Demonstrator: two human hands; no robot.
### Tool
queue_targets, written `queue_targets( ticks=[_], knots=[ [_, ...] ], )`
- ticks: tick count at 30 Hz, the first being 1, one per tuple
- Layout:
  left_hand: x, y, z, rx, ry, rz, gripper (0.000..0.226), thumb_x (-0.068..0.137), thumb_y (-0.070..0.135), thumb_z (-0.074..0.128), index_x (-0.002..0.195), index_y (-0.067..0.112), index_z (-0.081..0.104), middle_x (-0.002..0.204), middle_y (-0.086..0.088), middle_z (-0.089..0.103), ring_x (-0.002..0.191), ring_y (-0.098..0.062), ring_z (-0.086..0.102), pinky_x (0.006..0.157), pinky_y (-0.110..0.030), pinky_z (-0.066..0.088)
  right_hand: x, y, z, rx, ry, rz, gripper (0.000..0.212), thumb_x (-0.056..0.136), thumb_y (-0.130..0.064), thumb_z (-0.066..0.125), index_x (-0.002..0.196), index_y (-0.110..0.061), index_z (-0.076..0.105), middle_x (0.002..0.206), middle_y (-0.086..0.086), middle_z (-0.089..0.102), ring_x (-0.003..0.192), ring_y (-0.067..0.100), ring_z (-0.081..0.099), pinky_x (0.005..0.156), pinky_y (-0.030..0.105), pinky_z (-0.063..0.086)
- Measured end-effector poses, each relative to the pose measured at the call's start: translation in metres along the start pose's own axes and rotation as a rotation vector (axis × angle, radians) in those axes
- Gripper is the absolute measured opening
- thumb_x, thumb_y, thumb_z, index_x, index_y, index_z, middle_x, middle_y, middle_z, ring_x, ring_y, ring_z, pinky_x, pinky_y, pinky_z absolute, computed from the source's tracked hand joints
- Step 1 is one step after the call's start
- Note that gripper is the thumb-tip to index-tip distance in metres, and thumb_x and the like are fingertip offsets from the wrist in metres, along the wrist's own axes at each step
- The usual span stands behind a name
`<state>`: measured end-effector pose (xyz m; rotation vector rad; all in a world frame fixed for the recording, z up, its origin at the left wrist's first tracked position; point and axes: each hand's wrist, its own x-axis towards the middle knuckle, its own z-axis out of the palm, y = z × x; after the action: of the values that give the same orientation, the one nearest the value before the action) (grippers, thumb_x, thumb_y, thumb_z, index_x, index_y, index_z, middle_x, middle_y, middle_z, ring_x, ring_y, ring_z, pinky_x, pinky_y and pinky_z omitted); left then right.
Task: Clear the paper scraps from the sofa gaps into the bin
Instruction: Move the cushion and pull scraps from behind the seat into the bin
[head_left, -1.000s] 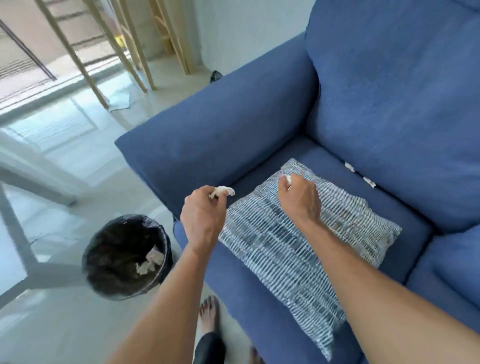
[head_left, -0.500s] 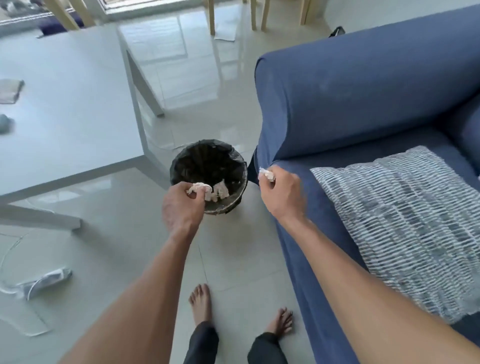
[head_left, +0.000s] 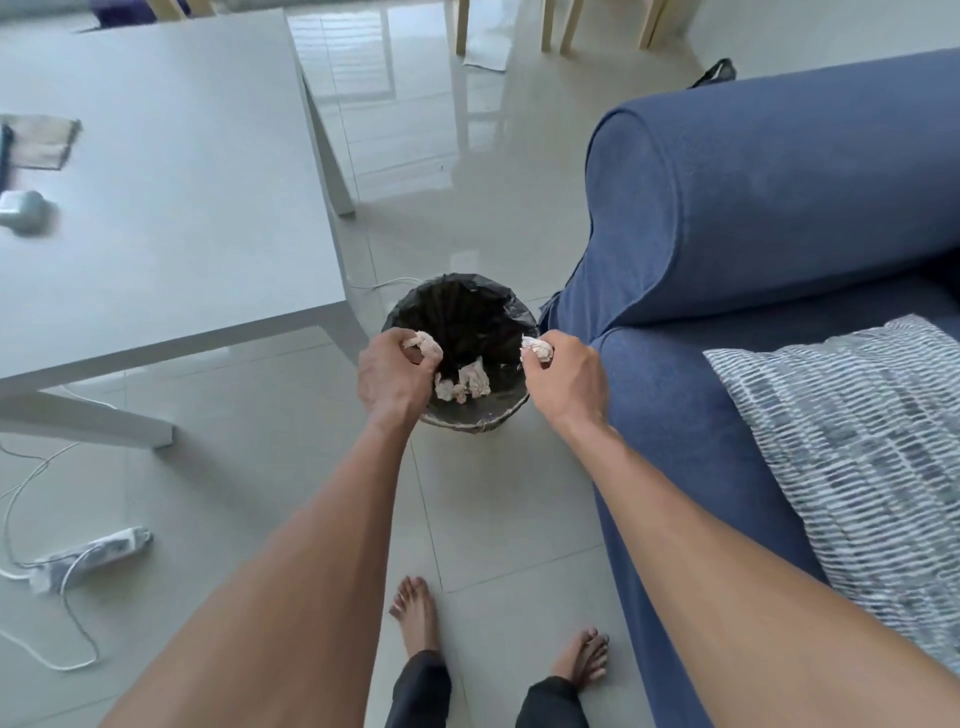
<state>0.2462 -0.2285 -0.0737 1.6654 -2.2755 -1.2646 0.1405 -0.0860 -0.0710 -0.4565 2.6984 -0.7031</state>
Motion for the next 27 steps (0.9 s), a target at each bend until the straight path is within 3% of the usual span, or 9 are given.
queue_targets(
  ticks=[1, 5, 13, 17, 22, 25, 27],
  knots=[
    [0.004, -0.001, -0.001, 0.001, -0.062, -0.002, 0.022, 0.086, 0.026, 0.076, 0.105, 0.02, 0.068, 0.109, -0.006, 0.077, 0.107, -0.027, 0.07, 0.094, -0.042, 0.057, 0.002, -0.001, 0.001, 0.007, 0.0, 0.018, 0.02, 0.094, -0.029, 0.057, 0.092, -0.013, 0.068, 0.079, 0.006, 0.069, 0.07, 0.026, 0.059, 0.054, 0.031, 0.042],
    [0.02, -0.008, -0.007, 0.008, -0.257, -0.026, 0.077, 0.084, 0.018, 0.083, 0.15, 0.008, 0.045, 0.133, -0.007, 0.067, 0.126, -0.028, 0.061, 0.107, -0.045, 0.05, 0.007, -0.006, 0.004, -0.015, 0.004, 0.022, 0.019, 0.093, -0.029, 0.058, 0.1, -0.016, 0.071, 0.083, 0.006, 0.072, 0.07, 0.024, 0.059, 0.056, 0.029, 0.042],
    [0.046, -0.025, -0.001, -0.002, -0.26, -0.017, 0.066, 0.088, 0.017, 0.078, 0.147, 0.007, 0.05, 0.134, -0.008, 0.067, 0.124, -0.027, 0.062, 0.108, -0.045, 0.05, 0.028, -0.006, 0.021, -0.064, -0.035, 0.025, 0.024, 0.094, -0.029, 0.059, 0.112, -0.017, 0.069, 0.092, 0.006, 0.073, 0.079, 0.025, 0.063, 0.061, 0.033, 0.048],
    [0.054, -0.033, -0.003, 0.044, -0.229, -0.022, 0.062, 0.089, 0.021, 0.077, 0.145, 0.009, 0.053, 0.131, -0.006, 0.069, 0.124, -0.026, 0.063, 0.109, -0.044, 0.048, 0.037, -0.009, 0.032, -0.06, -0.069, 0.047, 0.018, 0.091, -0.027, 0.065, 0.107, -0.02, 0.063, 0.095, 0.003, 0.073, 0.082, 0.024, 0.062, 0.063, 0.031, 0.045],
    [0.061, -0.044, -0.01, 0.14, -0.234, -0.008, 0.059, 0.088, 0.023, 0.077, 0.142, 0.013, 0.056, 0.132, -0.006, 0.067, 0.12, -0.027, 0.065, 0.105, -0.045, 0.05, 0.048, -0.019, 0.046, 0.076, -0.203, 0.114, 0.056, 0.081, -0.024, 0.079, 0.129, -0.018, 0.052, 0.11, -0.002, 0.073, 0.11, 0.022, 0.062, 0.085, 0.035, 0.051],
    [0.061, -0.047, -0.015, 0.231, -0.247, 0.028, 0.064, 0.087, 0.025, 0.078, 0.143, 0.015, 0.052, 0.139, -0.008, 0.063, 0.123, -0.031, 0.064, 0.105, -0.046, 0.049, 0.047, -0.019, 0.05, 0.024, -0.232, 0.104, 0.059, 0.087, -0.027, 0.071, 0.139, -0.018, 0.045, 0.126, 0.003, 0.066, 0.116, 0.026, 0.059, 0.081, 0.034, 0.045],
    [0.062, -0.044, -0.018, 0.282, -0.253, 0.049, 0.063, 0.089, 0.029, 0.075, 0.144, 0.013, 0.049, 0.142, -0.011, 0.06, 0.126, -0.032, 0.061, 0.105, -0.046, 0.048, 0.048, -0.016, 0.047, 0.024, -0.224, 0.129, 0.058, 0.091, -0.029, 0.066, 0.143, -0.018, 0.042, 0.133, 0.008, 0.062, 0.121, 0.03, 0.058, 0.088, 0.037, 0.047]
  ],
)
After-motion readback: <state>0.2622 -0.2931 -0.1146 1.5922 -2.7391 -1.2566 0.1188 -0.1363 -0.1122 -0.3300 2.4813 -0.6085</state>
